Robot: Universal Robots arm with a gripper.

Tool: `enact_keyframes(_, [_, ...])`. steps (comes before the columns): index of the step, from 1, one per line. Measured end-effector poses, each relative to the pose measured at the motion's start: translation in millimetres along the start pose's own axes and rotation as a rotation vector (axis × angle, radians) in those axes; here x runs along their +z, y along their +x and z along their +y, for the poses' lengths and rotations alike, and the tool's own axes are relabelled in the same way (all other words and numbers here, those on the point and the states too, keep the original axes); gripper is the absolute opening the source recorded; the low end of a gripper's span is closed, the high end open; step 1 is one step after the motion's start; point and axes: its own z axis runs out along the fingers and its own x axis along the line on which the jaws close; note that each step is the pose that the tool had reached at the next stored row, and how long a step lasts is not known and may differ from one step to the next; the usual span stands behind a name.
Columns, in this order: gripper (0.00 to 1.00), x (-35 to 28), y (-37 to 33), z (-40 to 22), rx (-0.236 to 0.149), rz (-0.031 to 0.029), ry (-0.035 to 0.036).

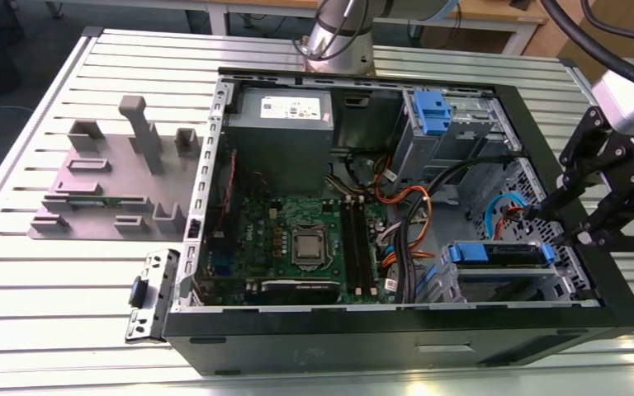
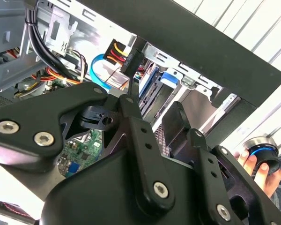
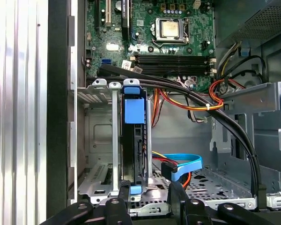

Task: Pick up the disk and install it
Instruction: 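Insert the first disk wire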

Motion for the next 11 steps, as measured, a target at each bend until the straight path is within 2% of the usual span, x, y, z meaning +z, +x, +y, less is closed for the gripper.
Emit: enact_keyframes(11, [0.47,1.1,-0.3,-1.4,0.000,0.0001,-0.0001])
